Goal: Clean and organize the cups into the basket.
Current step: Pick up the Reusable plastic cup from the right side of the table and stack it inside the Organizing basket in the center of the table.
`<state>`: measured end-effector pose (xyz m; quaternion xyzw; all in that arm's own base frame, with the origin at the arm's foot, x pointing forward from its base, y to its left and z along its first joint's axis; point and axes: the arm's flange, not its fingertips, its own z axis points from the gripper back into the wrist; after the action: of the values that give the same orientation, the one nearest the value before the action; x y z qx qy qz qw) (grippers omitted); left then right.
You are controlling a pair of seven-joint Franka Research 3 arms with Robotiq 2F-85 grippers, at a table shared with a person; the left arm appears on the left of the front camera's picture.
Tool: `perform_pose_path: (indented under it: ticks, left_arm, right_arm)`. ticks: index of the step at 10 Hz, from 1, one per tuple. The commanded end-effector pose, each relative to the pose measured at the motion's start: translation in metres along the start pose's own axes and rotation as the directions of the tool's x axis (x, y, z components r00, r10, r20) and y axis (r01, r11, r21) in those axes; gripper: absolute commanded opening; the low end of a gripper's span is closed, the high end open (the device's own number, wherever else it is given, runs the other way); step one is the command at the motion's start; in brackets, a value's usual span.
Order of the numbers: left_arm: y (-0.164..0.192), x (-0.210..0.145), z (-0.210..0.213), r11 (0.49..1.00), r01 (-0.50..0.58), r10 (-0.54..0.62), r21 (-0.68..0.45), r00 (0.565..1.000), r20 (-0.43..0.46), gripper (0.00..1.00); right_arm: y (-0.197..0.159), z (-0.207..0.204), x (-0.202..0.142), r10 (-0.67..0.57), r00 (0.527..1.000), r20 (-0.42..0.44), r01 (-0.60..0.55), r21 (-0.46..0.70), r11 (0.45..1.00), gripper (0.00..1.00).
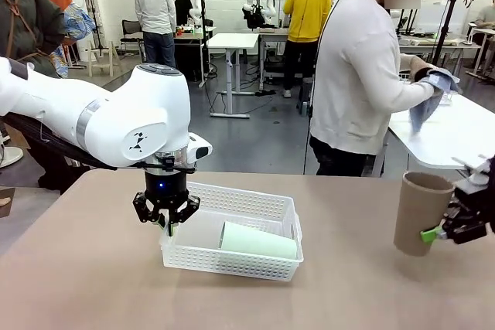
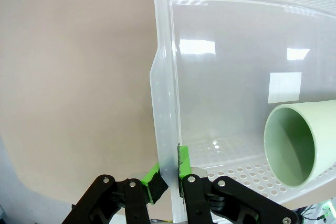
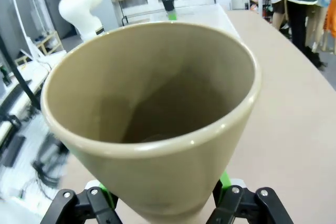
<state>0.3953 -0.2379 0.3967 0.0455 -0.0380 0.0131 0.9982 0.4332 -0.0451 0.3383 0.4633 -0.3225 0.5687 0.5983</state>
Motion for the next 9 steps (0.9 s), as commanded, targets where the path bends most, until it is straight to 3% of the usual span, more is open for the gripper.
perform_pose_path:
  ticks: [1,3,9]
  left_arm:
    - [-0.003,-0.001,0.002,1.0,-0.022,0.022,0.001,1.0,0.007,0.0]
    - [-0.003,-0.001,0.002,1.0,-0.022,0.022,0.001,1.0,0.007,0.0]
    - [-0.003,-0.001,0.002,1.0,-0.022,0.022,0.001,1.0,0.007,0.0]
  right_arm:
    - [0.053,0.006,0.074,-0.023,0.999,-0.035,0.022,-0.025,0.999,0.63]
    - [0.067,0.009,0.112,-0.036,0.999,-0.033,0.035,-0.053,0.998,0.63]
    - [0.078,0.016,0.124,-0.017,0.999,-0.034,0.015,-0.053,0.998,0.63]
